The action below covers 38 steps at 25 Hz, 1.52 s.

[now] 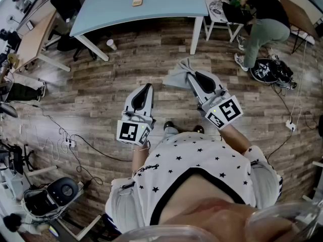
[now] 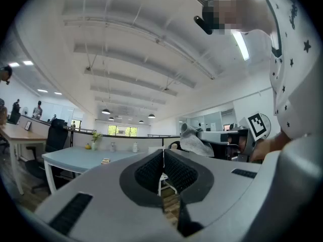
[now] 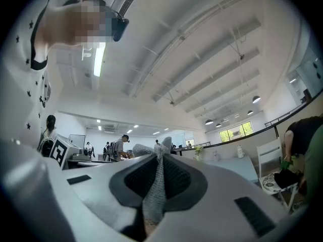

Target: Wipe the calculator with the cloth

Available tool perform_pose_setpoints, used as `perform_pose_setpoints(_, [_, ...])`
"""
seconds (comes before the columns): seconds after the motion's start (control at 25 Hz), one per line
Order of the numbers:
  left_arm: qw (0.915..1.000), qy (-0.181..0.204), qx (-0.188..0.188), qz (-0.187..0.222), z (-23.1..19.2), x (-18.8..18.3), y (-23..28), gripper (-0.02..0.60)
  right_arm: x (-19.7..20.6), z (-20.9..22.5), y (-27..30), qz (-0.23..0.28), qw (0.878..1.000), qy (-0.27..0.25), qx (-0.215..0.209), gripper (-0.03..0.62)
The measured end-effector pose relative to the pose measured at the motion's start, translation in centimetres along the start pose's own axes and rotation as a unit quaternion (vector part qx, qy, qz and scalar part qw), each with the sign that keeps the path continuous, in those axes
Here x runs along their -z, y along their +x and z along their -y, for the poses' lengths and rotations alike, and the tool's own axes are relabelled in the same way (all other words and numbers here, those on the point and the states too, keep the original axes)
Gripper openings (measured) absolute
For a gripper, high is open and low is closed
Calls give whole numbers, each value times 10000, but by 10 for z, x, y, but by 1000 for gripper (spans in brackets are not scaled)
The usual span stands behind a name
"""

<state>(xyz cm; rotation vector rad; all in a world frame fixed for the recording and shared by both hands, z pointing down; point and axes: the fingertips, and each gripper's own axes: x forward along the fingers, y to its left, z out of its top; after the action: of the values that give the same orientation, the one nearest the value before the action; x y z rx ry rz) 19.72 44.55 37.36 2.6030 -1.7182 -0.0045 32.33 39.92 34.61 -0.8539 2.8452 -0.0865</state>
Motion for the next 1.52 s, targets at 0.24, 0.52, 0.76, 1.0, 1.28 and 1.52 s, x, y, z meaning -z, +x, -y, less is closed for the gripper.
perform_pose_setpoints(0.24, [10000, -18, -24, -57, -1, 3, 1, 31, 5, 3, 3, -8, 10000, 80, -14, 29])
perform_pose_setpoints(0.52, [10000, 11, -77, -53, -17, 4, -11, 31, 11, -9, 15, 84, 9996, 271, -56, 29])
perform_pose_setpoints(0.76, [9999, 6, -102, -19, -43, 3, -24, 31, 16, -24, 37, 66, 9995, 295, -86, 30])
perform_pose_setpoints(1.0, [9999, -74, -151, -20, -68, 8, -34, 31, 26, -37, 61, 1, 9994, 331, -141, 30])
perform_pose_setpoints(1.28, [9996, -84, -263, 76, -109, 7, -56, 31, 33, -66, 98, -60, 9994, 221, -261, 30])
perform_pose_setpoints(1.52, [9995, -76, -283, 132, -138, 9, -71, 31, 37, -86, 123, -13, 9995, 150, -294, 30])
